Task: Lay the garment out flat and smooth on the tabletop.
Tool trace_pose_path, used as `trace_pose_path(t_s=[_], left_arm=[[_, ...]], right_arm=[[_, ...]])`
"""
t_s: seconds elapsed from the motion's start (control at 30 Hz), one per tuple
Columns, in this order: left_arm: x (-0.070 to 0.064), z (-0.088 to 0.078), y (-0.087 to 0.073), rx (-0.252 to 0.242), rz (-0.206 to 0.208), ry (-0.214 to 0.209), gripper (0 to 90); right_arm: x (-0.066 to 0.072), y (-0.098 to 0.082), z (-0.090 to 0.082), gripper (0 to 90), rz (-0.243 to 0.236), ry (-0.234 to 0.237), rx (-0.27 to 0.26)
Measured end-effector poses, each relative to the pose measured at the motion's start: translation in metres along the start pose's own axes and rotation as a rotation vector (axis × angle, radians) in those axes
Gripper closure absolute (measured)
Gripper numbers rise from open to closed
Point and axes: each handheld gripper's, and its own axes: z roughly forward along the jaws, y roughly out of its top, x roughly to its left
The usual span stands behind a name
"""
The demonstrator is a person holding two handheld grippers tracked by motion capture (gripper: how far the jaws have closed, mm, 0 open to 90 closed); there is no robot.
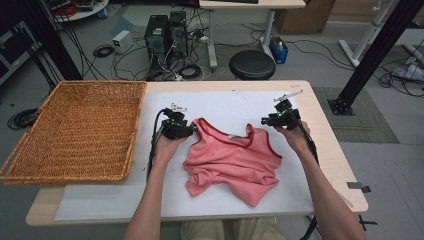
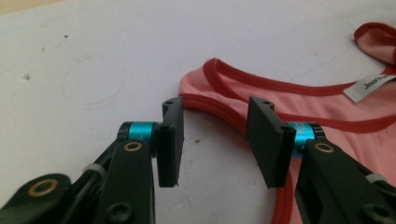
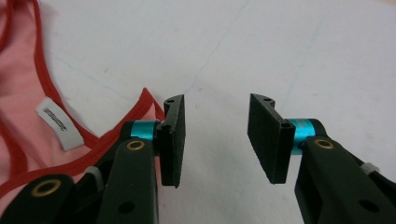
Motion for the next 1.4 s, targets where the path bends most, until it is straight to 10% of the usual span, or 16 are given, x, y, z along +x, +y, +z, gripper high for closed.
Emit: trace_pose_path(t_s=[0.27, 0.43, 0.67, 0.8, 1.0, 1.4], left_arm=[[0.001, -0.002, -0.002, -0.005, -0.005, 0.001, 56.8], [-0.002, -0.002, -0.003, -0.003, 0.003, -0.002, 56.8], [0.000, -0.007, -0.002, -0.022, 0.005, 0.006, 56.8], [0.000, -0.007, -0.002, -0.016, 0.003, 0.007, 56.8], [-0.005, 0.001, -0.003, 0.014, 0.019, -0.024, 56.7], [-0.024, 0.033, -0.007, 0.066, 0.045, -0.080, 55.2]], right_arm=[[0.021, -0.001, 0.032, 56.0, -0.132, 0.039, 0.101], [0.034, 0.003, 0.029, 88.4, -0.218, 0.018, 0.104], [0.002, 0.021, -0.006, 88.4, -0.038, -0.119, -0.095], [-0.017, 0.018, -0.004, 57.1, 0.038, -0.209, -0.081], [-0.025, 0.003, -0.011, 49.0, 0.097, -0.138, -0.029], [0.004, -0.067, -0.037, 46.3, 0.170, -0.100, -0.046]])
